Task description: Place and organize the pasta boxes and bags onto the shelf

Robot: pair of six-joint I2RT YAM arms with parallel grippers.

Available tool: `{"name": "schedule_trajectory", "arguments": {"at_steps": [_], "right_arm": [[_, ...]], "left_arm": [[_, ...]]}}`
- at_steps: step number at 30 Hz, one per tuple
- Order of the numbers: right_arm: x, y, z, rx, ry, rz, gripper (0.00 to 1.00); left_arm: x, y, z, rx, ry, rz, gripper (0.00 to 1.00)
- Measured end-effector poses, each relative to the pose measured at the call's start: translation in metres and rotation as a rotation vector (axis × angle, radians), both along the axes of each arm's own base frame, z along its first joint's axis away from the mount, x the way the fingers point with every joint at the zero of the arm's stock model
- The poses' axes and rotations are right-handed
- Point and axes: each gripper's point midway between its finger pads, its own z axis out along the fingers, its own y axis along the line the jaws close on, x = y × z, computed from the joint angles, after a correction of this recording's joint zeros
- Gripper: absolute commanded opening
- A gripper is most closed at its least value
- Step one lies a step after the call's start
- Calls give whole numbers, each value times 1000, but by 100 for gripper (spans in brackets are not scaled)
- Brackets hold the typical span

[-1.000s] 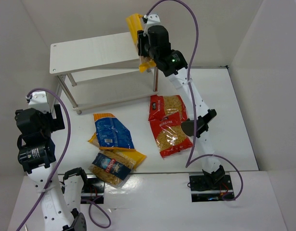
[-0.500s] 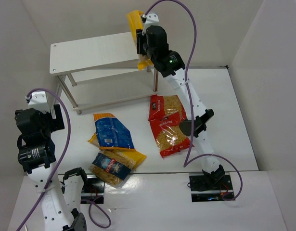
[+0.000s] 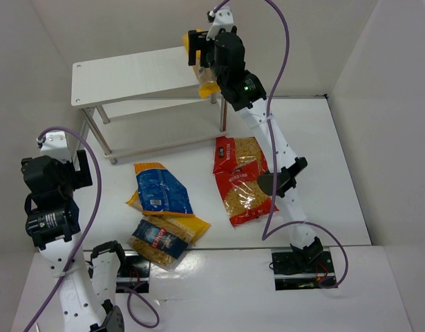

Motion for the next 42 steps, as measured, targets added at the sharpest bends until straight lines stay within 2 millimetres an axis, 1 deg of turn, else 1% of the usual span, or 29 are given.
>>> {"name": "schedule_trajectory", "arguments": {"at_steps": [6,10,13,14,16,19,20,23,25,26,27,28,29,32,34,36,37,39,42], "right_arm": [[-3,-3,6,0,-7,0,97],[-18,-15,18,-19,6,2,97],[-35,-35,25,-43,42,16,97],[-41,-45,28,-47,51,13,97],[-52,-67,29,-63,75,-4,97],[-73,-100,21,-105,119,-34,97],[-81,-108,16,-120,130,-37,97],[-109,-122,-14,-188,188,-20,97],[-127,-132,-45,-244,246,-1,97],[-132,-138,-60,-264,270,3,97],[-139,-146,-79,-285,300,5,97],[-145,-157,-102,-308,344,0,97],[-150,-170,-124,-326,386,-16,97],[-171,-212,-200,-379,550,-64,98],[-188,-238,-244,-387,660,-86,98],[-201,-254,-268,-377,727,-100,98],[-207,-261,-276,-364,747,-102,100],[-215,-270,-280,-338,759,-106,100],[-222,-280,-278,-304,747,-123,100]], "left_arm": [[0,0,1,0,-1,-1,100],[1,-2,3,-4,-4,-13,100],[3,-5,4,-13,0,-31,100],[4,-6,4,-15,2,-35,100],[3,-7,2,-19,10,-45,100],[3,-11,0,-27,18,-64,100],[4,-12,-1,-27,20,-72,100],[5,-16,-2,-37,24,-97,100],[5,-19,-3,-47,25,-114,100],[6,-21,-4,-51,25,-122,100],[6,-23,-4,-55,24,-131,100],[7,-24,-4,-61,22,-139,100],[8,-26,-4,-69,19,-146,100],[9,-32,-4,-93,7,-167,100],[10,-38,-4,-112,-3,-192,100],[12,-42,-6,-133,-7,-209,100],[13,-44,-7,-140,-5,-218,100],[15,-46,-11,-153,0,-231,100],[18,-49,-18,-172,13,-248,100]]}}
